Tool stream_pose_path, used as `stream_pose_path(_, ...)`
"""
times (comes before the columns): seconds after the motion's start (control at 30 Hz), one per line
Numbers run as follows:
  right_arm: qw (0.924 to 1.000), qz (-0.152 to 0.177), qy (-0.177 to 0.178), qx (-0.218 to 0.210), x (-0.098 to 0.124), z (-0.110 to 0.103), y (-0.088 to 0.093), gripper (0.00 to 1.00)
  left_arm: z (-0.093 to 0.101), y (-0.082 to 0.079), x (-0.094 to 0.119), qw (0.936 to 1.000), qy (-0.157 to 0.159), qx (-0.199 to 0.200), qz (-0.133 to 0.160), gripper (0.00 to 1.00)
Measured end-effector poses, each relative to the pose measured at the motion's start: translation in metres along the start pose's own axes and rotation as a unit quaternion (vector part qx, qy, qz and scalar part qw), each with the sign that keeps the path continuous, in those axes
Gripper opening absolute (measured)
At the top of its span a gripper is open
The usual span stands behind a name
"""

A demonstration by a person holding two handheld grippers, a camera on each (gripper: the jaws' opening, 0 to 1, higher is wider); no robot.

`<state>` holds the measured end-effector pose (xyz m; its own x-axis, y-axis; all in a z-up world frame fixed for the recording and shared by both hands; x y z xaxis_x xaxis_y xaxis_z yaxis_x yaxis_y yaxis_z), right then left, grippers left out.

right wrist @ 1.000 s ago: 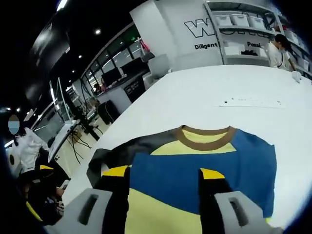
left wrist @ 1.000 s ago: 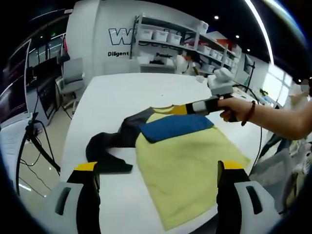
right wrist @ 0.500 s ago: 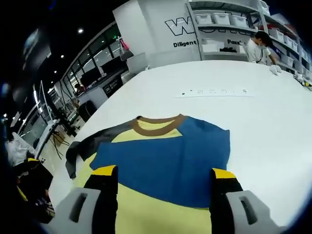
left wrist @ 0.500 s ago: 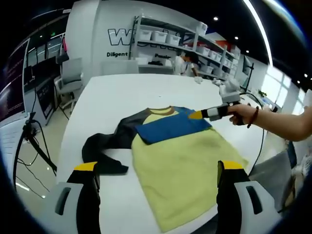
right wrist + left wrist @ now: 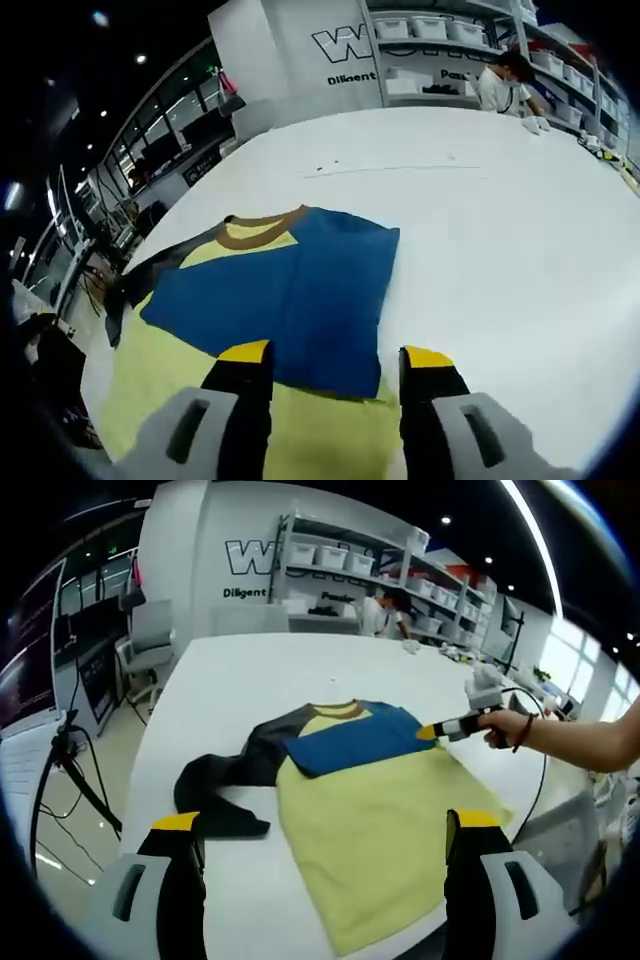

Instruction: Fold the garment on the visible template until the final outline fits inside the template.

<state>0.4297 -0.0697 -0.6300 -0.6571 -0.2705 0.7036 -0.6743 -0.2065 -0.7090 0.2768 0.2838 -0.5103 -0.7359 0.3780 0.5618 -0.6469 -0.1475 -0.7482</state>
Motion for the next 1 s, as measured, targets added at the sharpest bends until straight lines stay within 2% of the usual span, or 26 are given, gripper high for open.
stream_pose_path(0.03, 1.0000, -0.003, 0.001, 0.001, 0.000, 0.001, 0.002, 0.35, 0.000, 0.000, 0.000, 1.0000, -0.001, 0.000, -0.001, 0.99)
stream_pose_path(0.07, 0.9997, 0.001, 0.013, 0.023, 0.001, 0.007, 0.002, 0.29, -0.001, 0.000, 0.000, 1.0000, -0.001, -0.001, -0.001, 0.99)
stream_pose_path(0.23, 0.9997, 0.000, 0.018, 0.019, 0.003, 0.008, 0.001, 0.18, -0.001, 0.000, 0.001, 1.0000, -0.001, 0.002, -0.001, 0.99)
stream_pose_path(0.27, 0.9987, -0.011, 0.024, 0.044, 0.005, 0.008, 0.004, 0.14, -0.002, 0.001, 0.002, 1.0000, -0.003, 0.001, -0.002, 0.99)
stream_pose_path(0.37, 0.9970, -0.013, 0.032, 0.069, 0.007, 0.009, 0.008, 0.03, -0.003, 0.001, 0.002, 1.0000, -0.005, 0.003, -0.001, 0.99)
stream_pose_path(0.7, 0.9974, -0.021, 0.023, 0.064, 0.010, 0.025, 0.012, 0.00, -0.004, 0.000, 0.000, 1.0000, -0.003, 0.004, 0.000, 0.98)
stream_pose_path(1.0, 0.9963, -0.036, 0.026, 0.074, 0.014, 0.045, 0.018, 0.00, -0.005, 0.001, -0.006, 0.9999, -0.006, -0.002, -0.011, 0.97)
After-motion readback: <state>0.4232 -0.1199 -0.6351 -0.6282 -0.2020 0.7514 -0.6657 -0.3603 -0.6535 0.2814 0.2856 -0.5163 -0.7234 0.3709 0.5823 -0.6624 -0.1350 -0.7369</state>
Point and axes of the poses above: the point that each gripper's makers call its tool centre point, and the gripper's own axes: x roughly backward along the fingers, z roughly to its right, y roughly out of its underside, the point moved 5 cm from there along x, roughly backward along the fingers, and after that the axes turned 15 degrees about x, right-handed, at the moved point
